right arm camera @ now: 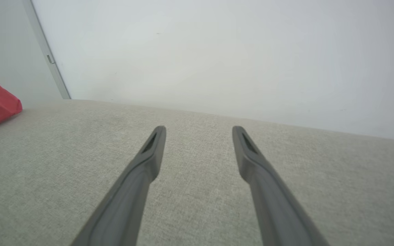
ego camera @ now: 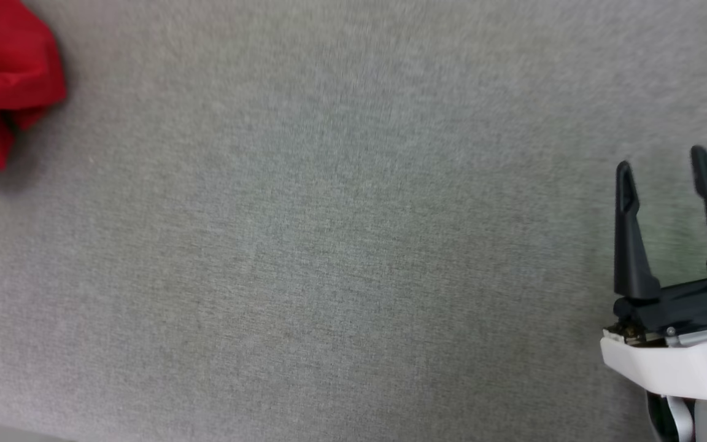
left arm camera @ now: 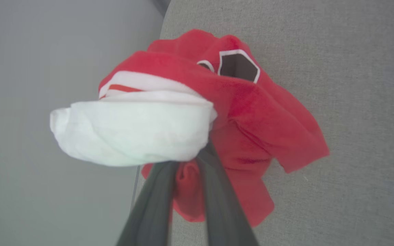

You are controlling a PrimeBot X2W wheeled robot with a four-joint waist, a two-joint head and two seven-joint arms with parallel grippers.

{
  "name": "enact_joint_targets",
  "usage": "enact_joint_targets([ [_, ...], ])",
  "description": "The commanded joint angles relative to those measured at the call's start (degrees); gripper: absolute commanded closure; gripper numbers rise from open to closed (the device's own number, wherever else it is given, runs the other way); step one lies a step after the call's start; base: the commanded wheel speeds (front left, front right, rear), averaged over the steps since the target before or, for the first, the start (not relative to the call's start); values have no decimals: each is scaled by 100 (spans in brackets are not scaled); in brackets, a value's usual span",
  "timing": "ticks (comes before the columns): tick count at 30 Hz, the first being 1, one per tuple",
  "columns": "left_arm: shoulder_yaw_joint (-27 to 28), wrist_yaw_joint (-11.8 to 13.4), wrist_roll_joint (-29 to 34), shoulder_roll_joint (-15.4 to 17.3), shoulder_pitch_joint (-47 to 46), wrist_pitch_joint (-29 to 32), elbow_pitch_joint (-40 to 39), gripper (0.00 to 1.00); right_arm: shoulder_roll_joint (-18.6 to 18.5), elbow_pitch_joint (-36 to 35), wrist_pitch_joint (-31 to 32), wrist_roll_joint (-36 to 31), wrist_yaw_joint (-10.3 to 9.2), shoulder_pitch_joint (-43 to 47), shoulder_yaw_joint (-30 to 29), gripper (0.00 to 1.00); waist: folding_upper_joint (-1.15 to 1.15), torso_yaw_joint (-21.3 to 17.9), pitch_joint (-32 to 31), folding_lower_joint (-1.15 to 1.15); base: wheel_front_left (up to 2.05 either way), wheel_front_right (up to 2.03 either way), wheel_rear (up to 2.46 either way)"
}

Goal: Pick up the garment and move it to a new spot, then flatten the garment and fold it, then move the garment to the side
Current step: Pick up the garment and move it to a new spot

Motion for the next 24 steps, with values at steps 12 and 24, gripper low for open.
enact_joint_targets([
  [12,-1303,5,131,105,-1084,438,-1784,100,3,418,-11,600,-4,259,243,0,0,-631,-1351,-1,0,0,0],
  [24,-2964,5,-50,-832,-1877,670,-2381,100,6,573,-11,941,-4,461,298,0,0,-1568,-1867,-1,0,0,0],
])
